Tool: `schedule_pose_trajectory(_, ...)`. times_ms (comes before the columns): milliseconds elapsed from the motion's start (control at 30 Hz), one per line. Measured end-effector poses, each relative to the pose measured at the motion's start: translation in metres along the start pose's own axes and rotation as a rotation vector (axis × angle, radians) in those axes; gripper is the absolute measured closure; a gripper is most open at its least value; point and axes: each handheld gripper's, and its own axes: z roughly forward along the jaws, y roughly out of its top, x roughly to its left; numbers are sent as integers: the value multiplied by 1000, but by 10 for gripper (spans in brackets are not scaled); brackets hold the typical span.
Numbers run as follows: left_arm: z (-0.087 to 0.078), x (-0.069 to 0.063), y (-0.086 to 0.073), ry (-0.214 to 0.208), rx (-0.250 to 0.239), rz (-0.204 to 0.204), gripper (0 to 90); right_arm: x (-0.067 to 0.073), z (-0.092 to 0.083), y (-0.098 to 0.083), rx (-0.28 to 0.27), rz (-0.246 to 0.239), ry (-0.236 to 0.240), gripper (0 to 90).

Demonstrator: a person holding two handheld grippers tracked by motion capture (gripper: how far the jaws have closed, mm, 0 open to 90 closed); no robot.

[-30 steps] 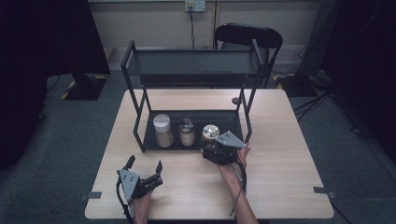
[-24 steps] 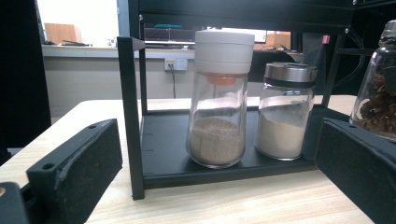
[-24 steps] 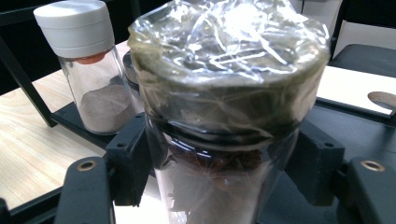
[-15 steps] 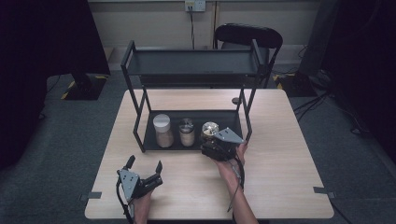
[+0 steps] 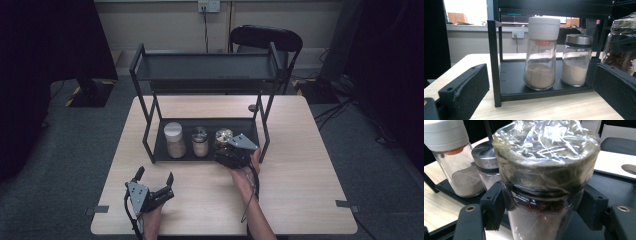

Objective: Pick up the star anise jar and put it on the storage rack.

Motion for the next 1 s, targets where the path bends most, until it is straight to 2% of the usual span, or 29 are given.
schedule_pose_trajectory(233, 0, 0, 0, 1, 1, 0, 1, 0, 8, 1, 12, 10, -9, 313)
schedule_pose_trajectory(367, 0, 0, 0, 0, 2, 1, 2, -1, 10, -1, -1, 10, -21, 313)
schedule_pose_trajectory(533, 0, 0, 0, 0, 2, 1, 2, 0, 14, -1, 3, 7, -48, 313)
schedule_pose_trajectory(1000, 0, 0, 0, -1, 2, 1, 2, 0, 23, -3, 26, 2, -83, 313)
